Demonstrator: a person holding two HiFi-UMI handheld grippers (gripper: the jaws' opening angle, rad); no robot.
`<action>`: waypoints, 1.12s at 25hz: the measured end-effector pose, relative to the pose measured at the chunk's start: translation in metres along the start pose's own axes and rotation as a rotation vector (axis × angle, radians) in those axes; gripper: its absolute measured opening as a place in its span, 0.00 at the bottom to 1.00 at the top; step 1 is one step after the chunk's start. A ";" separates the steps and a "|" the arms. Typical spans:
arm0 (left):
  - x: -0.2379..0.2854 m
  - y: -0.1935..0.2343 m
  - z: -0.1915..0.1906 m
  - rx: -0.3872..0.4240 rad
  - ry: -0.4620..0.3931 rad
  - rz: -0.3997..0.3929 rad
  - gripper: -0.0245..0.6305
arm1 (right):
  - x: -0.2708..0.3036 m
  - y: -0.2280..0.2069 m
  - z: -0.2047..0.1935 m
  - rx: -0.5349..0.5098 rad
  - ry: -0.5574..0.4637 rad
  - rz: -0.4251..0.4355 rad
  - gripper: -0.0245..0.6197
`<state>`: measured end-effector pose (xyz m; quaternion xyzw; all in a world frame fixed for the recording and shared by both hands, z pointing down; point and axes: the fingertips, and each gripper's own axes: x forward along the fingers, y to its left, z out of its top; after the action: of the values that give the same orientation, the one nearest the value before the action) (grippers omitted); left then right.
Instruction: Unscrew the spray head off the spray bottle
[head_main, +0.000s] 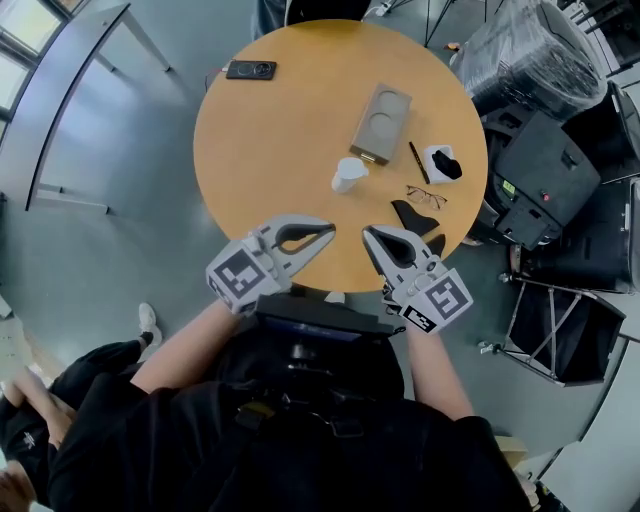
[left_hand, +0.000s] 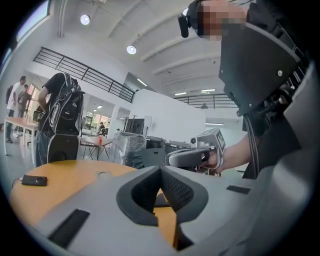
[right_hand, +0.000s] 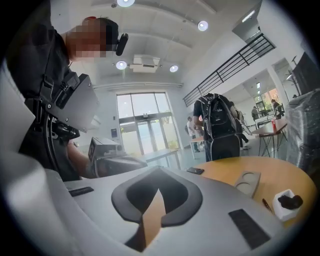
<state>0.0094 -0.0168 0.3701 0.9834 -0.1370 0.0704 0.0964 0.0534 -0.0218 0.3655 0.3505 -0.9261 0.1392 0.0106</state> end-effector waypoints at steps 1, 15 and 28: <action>-0.003 0.013 -0.004 -0.006 0.003 -0.009 0.07 | 0.012 -0.007 -0.004 0.013 0.012 -0.023 0.04; 0.000 0.112 -0.053 -0.058 -0.010 -0.126 0.07 | 0.080 -0.066 -0.051 0.103 0.073 -0.224 0.04; 0.072 0.168 -0.167 -0.099 0.041 0.022 0.14 | 0.100 -0.123 -0.137 0.119 0.106 -0.166 0.04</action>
<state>0.0115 -0.1591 0.5725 0.9742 -0.1492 0.0845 0.1469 0.0472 -0.1378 0.5398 0.4184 -0.8820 0.2108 0.0501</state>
